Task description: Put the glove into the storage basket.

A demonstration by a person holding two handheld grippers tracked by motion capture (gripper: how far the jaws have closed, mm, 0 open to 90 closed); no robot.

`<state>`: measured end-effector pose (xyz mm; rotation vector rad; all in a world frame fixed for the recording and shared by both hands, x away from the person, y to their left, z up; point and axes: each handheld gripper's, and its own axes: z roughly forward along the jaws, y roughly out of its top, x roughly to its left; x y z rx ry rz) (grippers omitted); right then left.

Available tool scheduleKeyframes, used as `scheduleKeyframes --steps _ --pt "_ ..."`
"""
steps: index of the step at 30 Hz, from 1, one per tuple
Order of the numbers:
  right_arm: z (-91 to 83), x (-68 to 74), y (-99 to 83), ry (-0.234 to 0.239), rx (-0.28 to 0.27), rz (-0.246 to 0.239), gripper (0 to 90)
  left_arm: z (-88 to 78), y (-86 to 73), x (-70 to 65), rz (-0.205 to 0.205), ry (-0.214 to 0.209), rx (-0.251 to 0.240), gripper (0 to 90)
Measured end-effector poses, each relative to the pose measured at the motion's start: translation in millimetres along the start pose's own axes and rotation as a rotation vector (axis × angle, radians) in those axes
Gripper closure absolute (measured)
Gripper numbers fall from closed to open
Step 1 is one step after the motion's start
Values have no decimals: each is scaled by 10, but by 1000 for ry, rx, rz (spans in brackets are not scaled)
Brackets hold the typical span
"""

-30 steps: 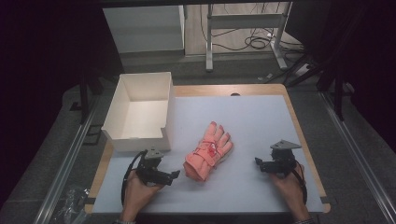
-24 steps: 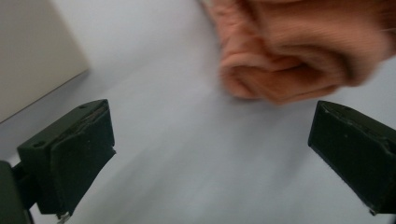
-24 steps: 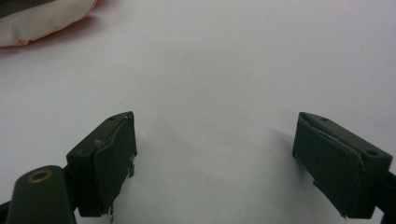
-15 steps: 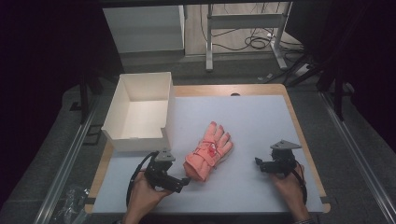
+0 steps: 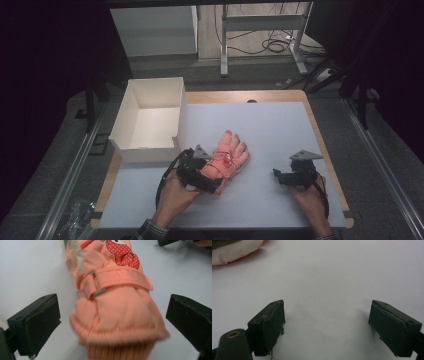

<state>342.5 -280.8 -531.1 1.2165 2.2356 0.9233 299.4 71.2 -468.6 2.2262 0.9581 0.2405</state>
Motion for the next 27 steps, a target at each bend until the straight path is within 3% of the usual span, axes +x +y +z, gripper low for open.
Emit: scheduleKeyframes --steps 5,10,18,19,27 --pt "1 -3 0 1 0 -1 139 233 49 -39 7 47 51 0" --pt "2 -3 0 1 0 -2 139 360 38 -33 9 73 82 0" --pt "2 -4 -1 2 0 -1 139 528 -20 29 -18 70 129 0" --pt "2 -4 -1 2 0 -1 139 556 -36 39 -40 57 128 0" --pt "2 -4 -1 2 0 -2 138 639 -67 14 -56 50 158 0"
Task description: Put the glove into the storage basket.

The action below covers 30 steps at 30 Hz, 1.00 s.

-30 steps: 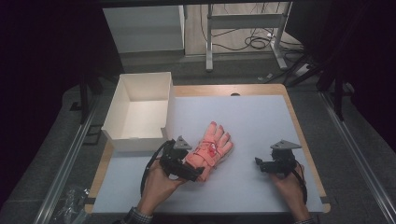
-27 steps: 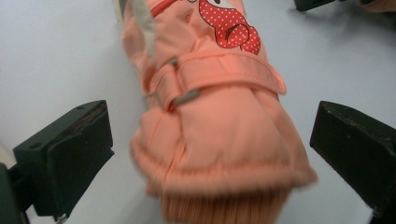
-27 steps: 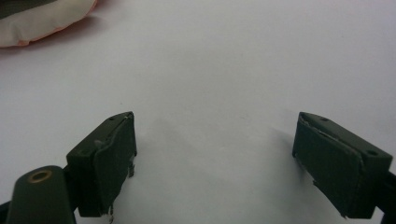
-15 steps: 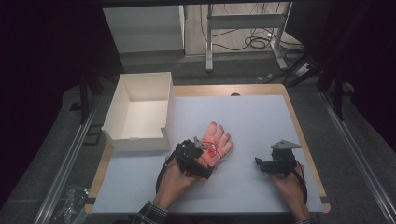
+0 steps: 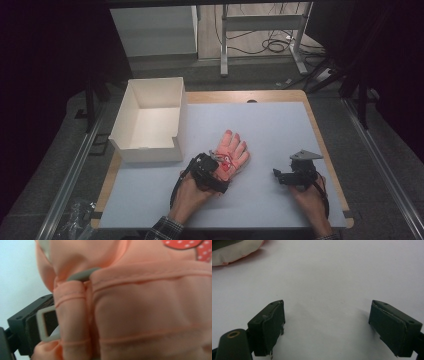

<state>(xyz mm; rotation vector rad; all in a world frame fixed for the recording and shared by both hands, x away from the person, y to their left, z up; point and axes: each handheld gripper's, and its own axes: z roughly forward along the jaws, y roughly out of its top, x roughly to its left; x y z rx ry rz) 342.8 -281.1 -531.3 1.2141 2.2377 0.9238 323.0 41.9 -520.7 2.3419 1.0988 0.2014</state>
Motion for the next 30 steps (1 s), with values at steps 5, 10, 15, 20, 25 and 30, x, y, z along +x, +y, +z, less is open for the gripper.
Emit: scheduleKeyframes --steps 5,10,15,20,25,30 --pt "0 0 0 0 0 0 138 65 -27 -49 8 9 34 7" --pt "0 1 0 0 0 0 138 49 7 -117 24 32 71 72" --pt "0 0 -1 0 0 -1 138 14 15 -138 31 33 70 179" --pt "0 0 0 0 0 -1 138 -25 7 -135 66 22 61 299" --pt "0 0 0 0 0 -1 138 -60 -12 -128 94 13 33 374" --pt "0 -1 0 0 1 -2 138 -100 -13 -43 87 -35 17 390"
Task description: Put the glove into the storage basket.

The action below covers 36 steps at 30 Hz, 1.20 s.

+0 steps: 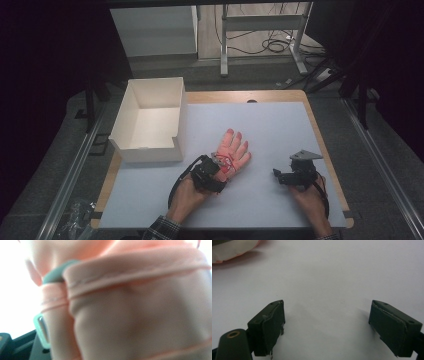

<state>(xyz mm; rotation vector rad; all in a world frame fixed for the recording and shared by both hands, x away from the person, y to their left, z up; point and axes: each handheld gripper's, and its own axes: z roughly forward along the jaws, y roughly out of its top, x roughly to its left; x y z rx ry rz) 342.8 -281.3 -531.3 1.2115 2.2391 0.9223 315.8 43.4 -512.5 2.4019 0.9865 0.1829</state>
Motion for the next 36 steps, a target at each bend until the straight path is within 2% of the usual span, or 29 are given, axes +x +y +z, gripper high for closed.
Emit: scheduleKeyframes --steps 3,14,21,24,29,36 --pt "0 0 0 0 0 0 138 -33 11 27 -2 -8 -6 401" --pt "0 -1 0 0 0 0 138 -217 148 96 3 24 -33 405" --pt "0 0 0 0 0 1 138 -381 312 152 7 48 -41 400" --pt "0 -1 0 0 0 0 138 -472 430 216 -3 58 -49 398" --pt "0 -2 0 1 1 -2 138 -557 536 284 -13 75 -55 395" --pt "2 -1 -2 1 -1 0 138 -755 752 424 -46 99 -84 393"
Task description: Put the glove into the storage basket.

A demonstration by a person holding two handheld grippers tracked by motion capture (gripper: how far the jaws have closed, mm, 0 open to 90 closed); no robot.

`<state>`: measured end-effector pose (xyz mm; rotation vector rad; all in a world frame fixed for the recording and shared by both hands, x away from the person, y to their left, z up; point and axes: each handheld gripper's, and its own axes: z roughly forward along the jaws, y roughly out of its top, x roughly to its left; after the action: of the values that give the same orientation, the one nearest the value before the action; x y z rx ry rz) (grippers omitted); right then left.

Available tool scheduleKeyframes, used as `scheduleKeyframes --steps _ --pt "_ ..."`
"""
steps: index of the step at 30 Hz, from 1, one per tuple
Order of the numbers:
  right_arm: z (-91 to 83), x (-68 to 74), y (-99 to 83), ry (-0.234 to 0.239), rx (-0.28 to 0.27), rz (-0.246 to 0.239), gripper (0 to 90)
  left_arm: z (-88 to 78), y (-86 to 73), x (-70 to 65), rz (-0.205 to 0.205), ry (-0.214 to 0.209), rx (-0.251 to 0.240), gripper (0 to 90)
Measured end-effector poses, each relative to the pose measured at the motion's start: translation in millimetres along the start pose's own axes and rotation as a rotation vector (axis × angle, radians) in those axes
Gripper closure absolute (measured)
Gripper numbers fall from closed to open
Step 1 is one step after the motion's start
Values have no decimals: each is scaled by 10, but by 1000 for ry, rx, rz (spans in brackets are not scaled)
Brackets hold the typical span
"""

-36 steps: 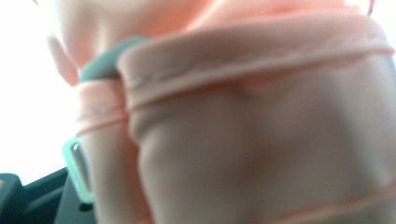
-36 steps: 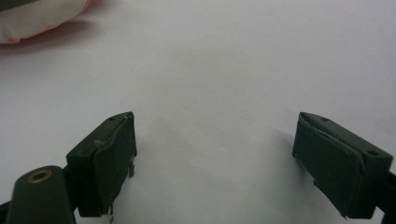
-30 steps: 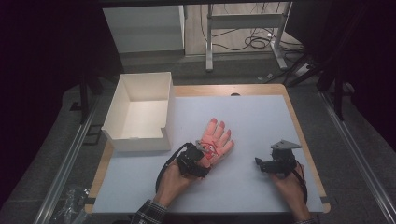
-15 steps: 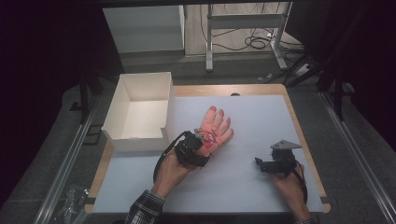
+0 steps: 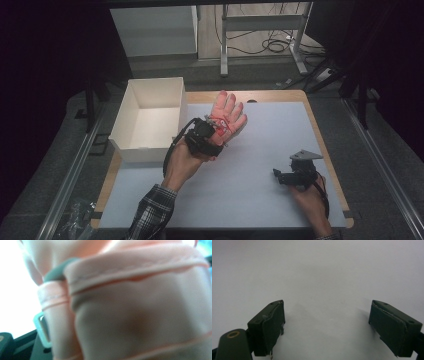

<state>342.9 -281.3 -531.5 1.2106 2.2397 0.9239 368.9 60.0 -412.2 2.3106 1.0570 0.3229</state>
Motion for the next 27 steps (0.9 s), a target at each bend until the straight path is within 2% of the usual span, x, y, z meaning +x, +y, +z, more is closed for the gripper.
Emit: scheduleKeyframes --steps 3,4,7,8,13,14,15,18,19,22,23,27 --pt "0 0 0 1 -1 0 138 -41 52 39 0 8 1 392" --pt "0 2 1 1 -2 4 138 -86 114 92 -16 17 -5 392" --pt "0 -1 0 1 -1 0 138 -123 156 141 -27 23 -12 390" --pt "1 -2 0 1 -1 -2 138 -168 198 200 -39 25 -18 390" --pt "1 0 1 0 -3 1 138 -275 265 323 -63 52 -27 390" --pt "2 0 1 0 -3 1 138 -332 284 391 -75 64 -32 389" --pt "1 0 1 0 -3 2 138 -332 284 391 -75 64 -32 389" --pt "2 -1 1 0 -4 0 138 -440 299 528 -103 97 -43 389" --pt "2 -1 1 0 -4 0 138 -440 299 528 -103 97 -43 389" --pt "2 0 0 0 -2 1 138 -557 288 686 -138 132 -57 390" --pt "2 0 0 0 -2 1 138 -557 288 686 -138 132 -57 390" --pt "2 0 0 0 -2 1 138 -646 258 841 -173 159 -59 390"
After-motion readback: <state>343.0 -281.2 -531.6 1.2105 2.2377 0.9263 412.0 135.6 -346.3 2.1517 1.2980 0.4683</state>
